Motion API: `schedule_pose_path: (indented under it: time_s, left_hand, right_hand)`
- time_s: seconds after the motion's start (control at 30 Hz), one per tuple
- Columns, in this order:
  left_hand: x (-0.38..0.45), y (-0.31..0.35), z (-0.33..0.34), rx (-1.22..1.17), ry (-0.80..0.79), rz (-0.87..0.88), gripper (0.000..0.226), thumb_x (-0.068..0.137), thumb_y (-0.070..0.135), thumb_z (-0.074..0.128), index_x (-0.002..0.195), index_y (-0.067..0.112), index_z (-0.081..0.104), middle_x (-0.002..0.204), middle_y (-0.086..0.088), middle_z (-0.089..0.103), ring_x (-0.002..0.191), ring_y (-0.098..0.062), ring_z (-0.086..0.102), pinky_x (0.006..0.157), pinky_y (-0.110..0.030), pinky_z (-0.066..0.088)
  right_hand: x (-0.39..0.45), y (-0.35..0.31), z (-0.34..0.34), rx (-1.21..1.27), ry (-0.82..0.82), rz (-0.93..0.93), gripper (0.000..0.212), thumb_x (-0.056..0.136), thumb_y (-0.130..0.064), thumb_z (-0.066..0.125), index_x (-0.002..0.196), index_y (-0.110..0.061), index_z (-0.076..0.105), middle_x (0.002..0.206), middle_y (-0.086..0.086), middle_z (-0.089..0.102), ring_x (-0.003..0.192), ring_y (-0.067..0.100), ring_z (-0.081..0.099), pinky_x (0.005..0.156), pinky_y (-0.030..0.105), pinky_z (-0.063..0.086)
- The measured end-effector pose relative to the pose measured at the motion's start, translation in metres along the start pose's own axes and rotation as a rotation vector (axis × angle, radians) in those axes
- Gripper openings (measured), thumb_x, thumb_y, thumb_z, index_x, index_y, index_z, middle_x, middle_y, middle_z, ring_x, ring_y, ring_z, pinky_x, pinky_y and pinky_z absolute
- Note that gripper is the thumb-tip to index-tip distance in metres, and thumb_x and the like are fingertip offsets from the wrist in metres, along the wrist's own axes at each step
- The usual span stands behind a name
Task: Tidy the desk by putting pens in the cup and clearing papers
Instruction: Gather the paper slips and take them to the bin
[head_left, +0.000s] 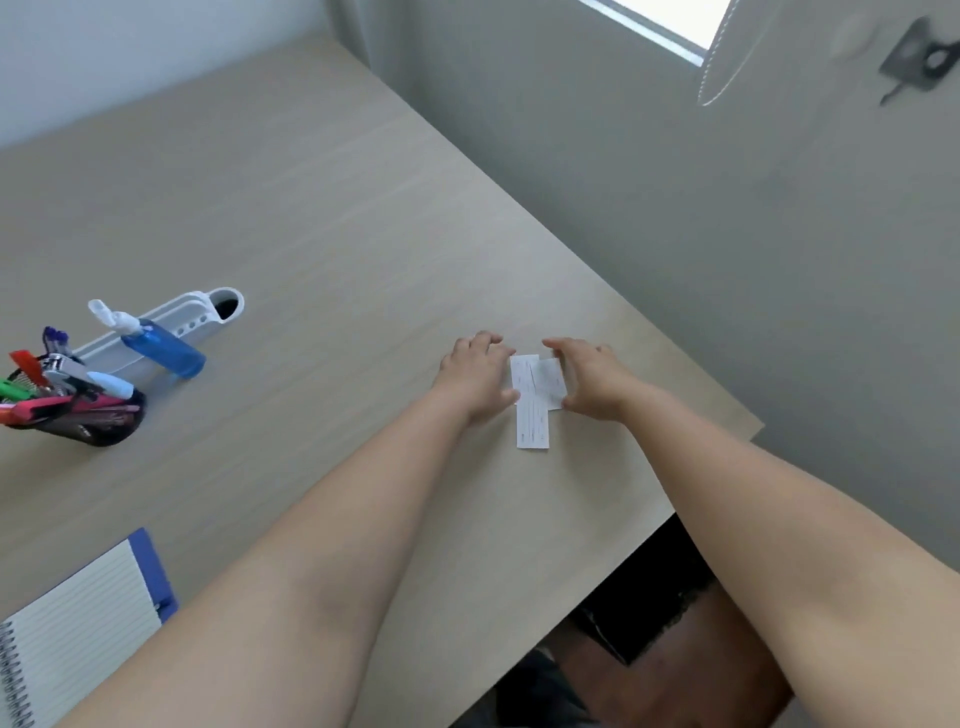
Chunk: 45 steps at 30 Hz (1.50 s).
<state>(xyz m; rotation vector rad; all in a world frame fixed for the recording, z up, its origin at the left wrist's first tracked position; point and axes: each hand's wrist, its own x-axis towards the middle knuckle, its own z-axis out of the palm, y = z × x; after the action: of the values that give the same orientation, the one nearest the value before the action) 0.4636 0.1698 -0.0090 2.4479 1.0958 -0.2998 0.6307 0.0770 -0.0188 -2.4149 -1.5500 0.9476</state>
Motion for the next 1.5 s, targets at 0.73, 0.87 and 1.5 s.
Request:
schedule_pose_path:
  time_s: [0.73, 0.87, 1.5]
  left_hand:
    - [0.020, 0.005, 0.000, -0.340, -0.116, -0.135, 0.070, 0.070, 0.010, 0.079, 0.129, 0.023, 0.043, 0.110, -0.008, 0.058, 0.099, -0.027, 0.060, 0.080, -0.039, 0.054]
    - [0.012, -0.007, 0.002, -0.465, -0.040, -0.170, 0.063, 0.077, 0.012, 0.075, 0.132, 0.025, 0.048, 0.093, 0.002, 0.056, 0.089, -0.020, 0.059, 0.075, -0.030, 0.046]
    - [-0.015, 0.016, 0.005, -1.023, -0.018, -0.077, 0.019, 0.095, 0.010, 0.060, 0.113, 0.017, 0.057, 0.096, -0.003, 0.069, 0.080, -0.014, 0.069, 0.075, -0.027, 0.055]
  right_hand:
    - [-0.009, 0.025, 0.007, 0.440, 0.206, 0.076, 0.028, 0.082, -0.003, 0.056, 0.104, -0.018, 0.064, 0.081, 0.000, 0.056, 0.071, 0.017, 0.051, 0.067, 0.030, 0.045]
    - [-0.019, 0.025, 0.009, 0.731, 0.231, 0.155, 0.013, 0.084, -0.010, 0.058, 0.090, -0.015, 0.068, 0.081, 0.002, 0.060, 0.073, 0.017, 0.052, 0.069, 0.032, 0.044]
    - [-0.062, 0.019, 0.030, 0.992, 0.110, 0.154, 0.028, 0.076, 0.000, 0.072, 0.092, -0.018, 0.059, 0.084, 0.009, 0.062, 0.072, 0.023, 0.060, 0.067, 0.033, 0.051]
